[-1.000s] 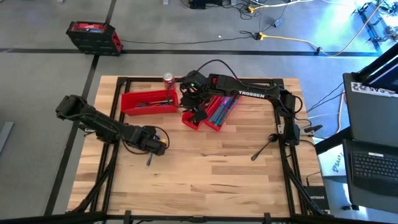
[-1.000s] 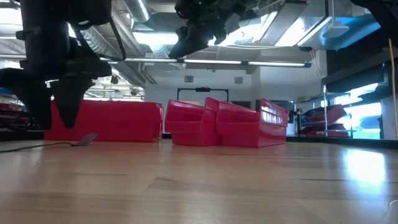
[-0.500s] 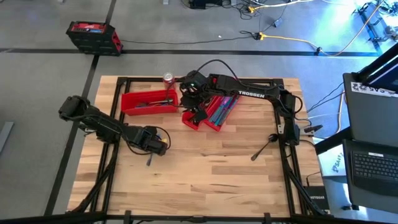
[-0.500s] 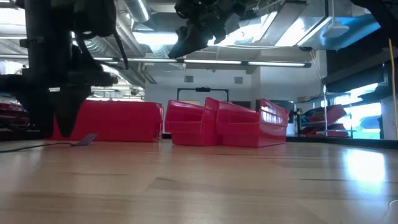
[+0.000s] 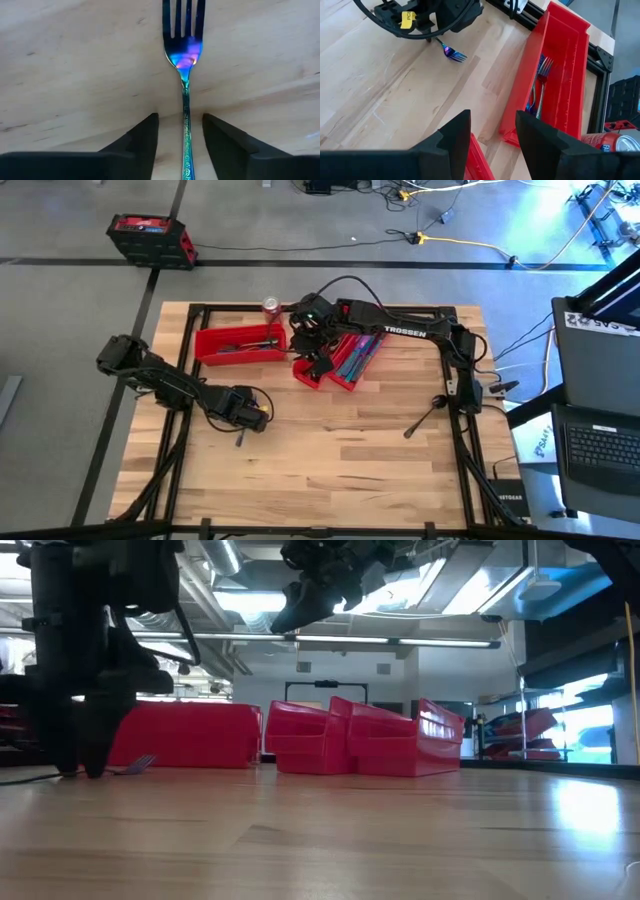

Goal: Sort silverware
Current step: Put the blue fork into the left red bin

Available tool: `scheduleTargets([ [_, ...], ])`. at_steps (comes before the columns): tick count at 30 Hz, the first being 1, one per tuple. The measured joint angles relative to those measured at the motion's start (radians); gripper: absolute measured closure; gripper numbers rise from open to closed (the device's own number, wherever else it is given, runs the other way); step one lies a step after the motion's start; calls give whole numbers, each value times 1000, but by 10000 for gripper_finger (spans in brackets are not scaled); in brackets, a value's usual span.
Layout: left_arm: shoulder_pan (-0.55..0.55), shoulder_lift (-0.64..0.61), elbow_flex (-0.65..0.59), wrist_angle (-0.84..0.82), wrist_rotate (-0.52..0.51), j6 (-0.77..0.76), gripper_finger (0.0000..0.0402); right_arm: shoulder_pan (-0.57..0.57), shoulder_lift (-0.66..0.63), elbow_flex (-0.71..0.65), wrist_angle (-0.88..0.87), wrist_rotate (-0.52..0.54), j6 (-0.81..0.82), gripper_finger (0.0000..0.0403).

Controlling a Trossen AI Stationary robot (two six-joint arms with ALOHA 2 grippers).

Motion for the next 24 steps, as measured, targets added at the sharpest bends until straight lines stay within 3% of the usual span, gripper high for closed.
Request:
scheduleTargets([
  [13,0,1,0,4,-10,7,394,0,0,0,5,0,-6,261],
  [24,0,-4,1,11,7,30,400,0,0,0,6,0,-7,261],
])
